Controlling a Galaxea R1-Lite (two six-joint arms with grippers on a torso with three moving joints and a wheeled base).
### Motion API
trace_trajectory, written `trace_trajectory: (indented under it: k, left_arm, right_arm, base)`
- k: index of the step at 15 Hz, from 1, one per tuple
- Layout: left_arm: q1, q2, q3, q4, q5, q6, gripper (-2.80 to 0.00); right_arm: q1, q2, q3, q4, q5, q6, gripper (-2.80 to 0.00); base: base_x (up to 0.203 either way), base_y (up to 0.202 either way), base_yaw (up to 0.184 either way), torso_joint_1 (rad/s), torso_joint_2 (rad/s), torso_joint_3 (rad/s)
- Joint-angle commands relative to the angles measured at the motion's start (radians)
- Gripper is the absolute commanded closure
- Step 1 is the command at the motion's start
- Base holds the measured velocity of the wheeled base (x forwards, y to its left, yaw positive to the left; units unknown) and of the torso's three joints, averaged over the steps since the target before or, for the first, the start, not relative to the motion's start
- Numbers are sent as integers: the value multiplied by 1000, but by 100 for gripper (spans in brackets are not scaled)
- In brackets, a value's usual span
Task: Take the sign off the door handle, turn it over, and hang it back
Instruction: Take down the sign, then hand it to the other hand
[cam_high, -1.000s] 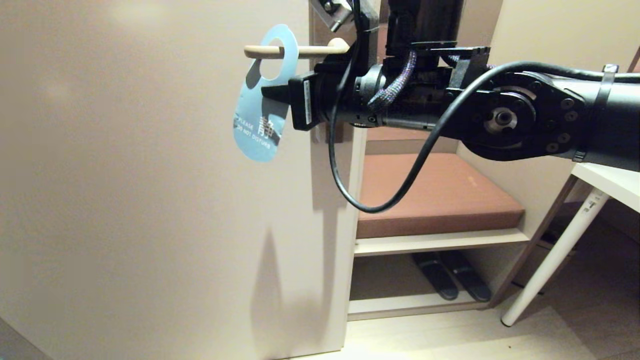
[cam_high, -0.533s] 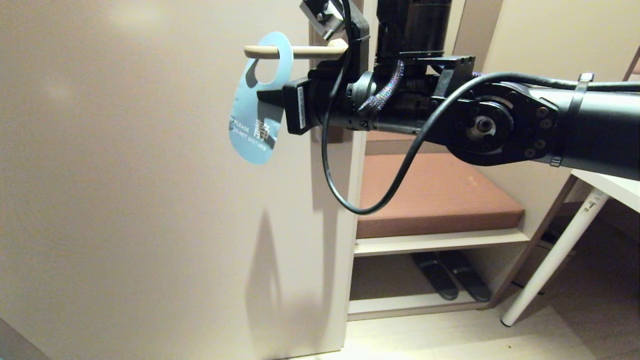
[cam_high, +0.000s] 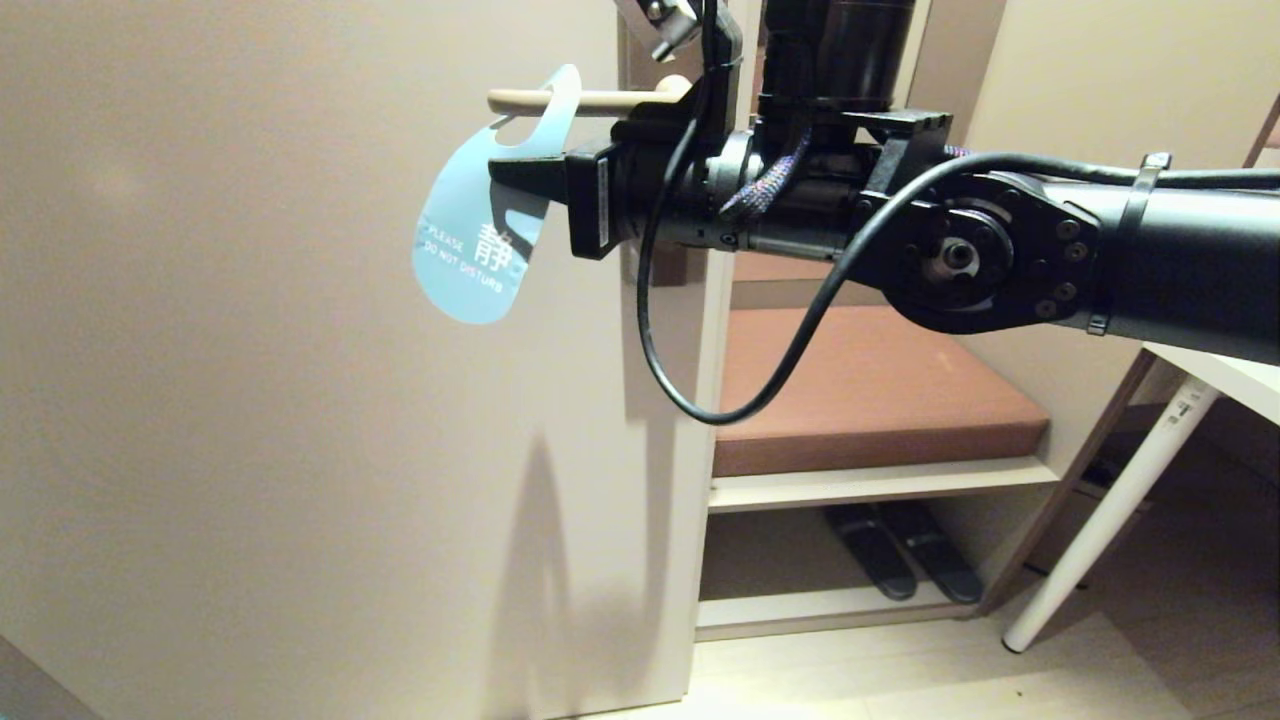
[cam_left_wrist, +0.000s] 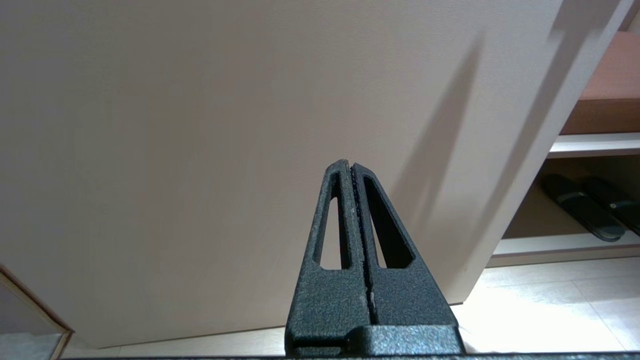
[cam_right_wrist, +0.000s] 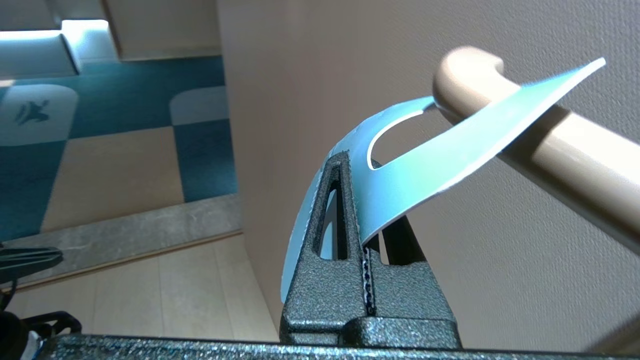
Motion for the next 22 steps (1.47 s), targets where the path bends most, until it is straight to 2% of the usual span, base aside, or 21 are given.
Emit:
trace_trajectory:
  k: [1, 10, 12, 16, 22]
  left_arm:
    - [0, 0, 0, 0, 0, -1, 0]
    - [0, 0, 0, 0, 0, -1, 0]
    - [0, 0, 0, 0, 1, -1, 0]
    - [0, 0, 0, 0, 1, -1, 0]
    - [0, 0, 0, 0, 0, -1, 0]
  right_arm:
    - [3, 11, 0, -25, 38, -2, 0]
    - [0, 72, 0, -25, 29, -3, 0]
    - [-8, 85, 0, -53, 19, -3, 0]
    - [-16, 109, 0, -205, 25, 8, 0]
    - [-23, 96, 2, -206, 28, 0, 0]
  base:
    - [0, 0, 0, 0, 0, 0]
    - [0, 0, 0, 0, 0, 0]
    - [0, 0, 0, 0, 0, 0]
    - [0, 0, 0, 0, 0, 0]
    - [0, 0, 0, 0, 0, 0]
